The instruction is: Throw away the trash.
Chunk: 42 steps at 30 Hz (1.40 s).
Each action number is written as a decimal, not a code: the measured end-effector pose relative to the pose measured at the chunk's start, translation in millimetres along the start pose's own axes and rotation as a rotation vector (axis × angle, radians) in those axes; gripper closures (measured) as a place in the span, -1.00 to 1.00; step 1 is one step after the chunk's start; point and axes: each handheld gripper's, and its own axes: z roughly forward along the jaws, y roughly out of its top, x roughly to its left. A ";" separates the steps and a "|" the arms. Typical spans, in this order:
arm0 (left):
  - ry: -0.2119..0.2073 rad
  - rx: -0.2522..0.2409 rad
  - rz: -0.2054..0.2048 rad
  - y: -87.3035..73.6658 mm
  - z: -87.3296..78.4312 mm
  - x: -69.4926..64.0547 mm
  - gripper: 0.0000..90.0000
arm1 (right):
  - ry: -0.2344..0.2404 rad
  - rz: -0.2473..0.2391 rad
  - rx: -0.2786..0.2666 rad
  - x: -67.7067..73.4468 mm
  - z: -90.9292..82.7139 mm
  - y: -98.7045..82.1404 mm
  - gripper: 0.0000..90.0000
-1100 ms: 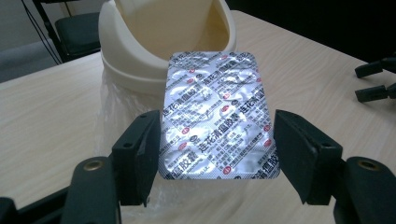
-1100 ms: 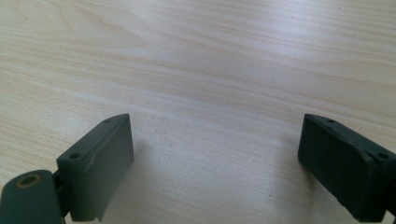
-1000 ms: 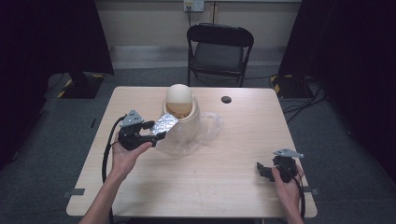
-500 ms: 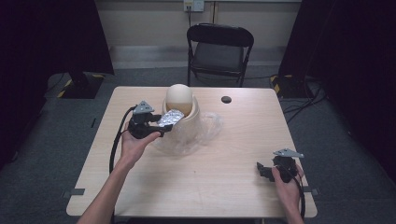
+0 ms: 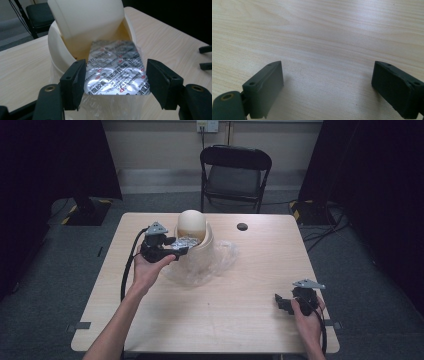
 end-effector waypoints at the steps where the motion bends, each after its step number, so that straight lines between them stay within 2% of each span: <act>1: 0.003 0.003 0.002 1.1 1.1 0.4 -0.24 | 0.000 0.000 0.000 0.0 0.0 0.0 -0.79; 5: 0.004 0.019 0.000 7.0 10.7 0.7 -0.24 | 0.001 0.002 0.001 0.1 -0.1 0.0 -0.79; 10: -0.003 0.009 0.000 14.9 19.6 2.3 -0.23 | 0.000 0.002 0.000 0.1 0.0 0.0 -0.79; 11: -0.002 0.022 0.001 15.9 24.3 3.4 -0.23 | 0.000 0.000 0.000 0.0 0.0 0.0 -0.79; 13: 0.005 0.034 0.006 16.1 26.7 4.0 -0.23 | 0.000 0.001 0.000 0.0 0.0 0.0 -0.79; 21: -0.011 0.044 -0.024 15.6 43.9 7.6 -0.22 | 0.000 0.000 0.000 0.0 0.0 0.0 -0.79; 25: -0.027 0.030 -0.043 14.5 46.8 9.7 -0.22 | 0.000 -0.001 0.000 0.0 0.0 0.0 -0.79; 29: -0.049 0.022 -0.037 13.6 48.0 12.6 -0.27 | -0.001 -0.001 0.000 0.0 -0.1 -0.1 -0.79; 32: -0.054 0.028 -0.031 14.0 48.6 10.2 -0.38 | 0.000 0.000 0.000 0.0 0.0 0.0 -0.79; 34: -0.051 0.027 -0.034 14.5 48.5 7.9 -0.52 | 0.001 0.001 0.001 0.0 -0.1 0.0 -0.79; 37: -0.045 0.026 -0.015 15.6 45.3 5.7 -0.53 | 0.000 0.000 0.000 0.0 0.0 0.0 -0.79; 42: -0.052 0.013 -0.026 16.5 37.8 5.4 -0.59 | 0.001 0.000 0.001 -0.1 -0.1 0.0 -0.79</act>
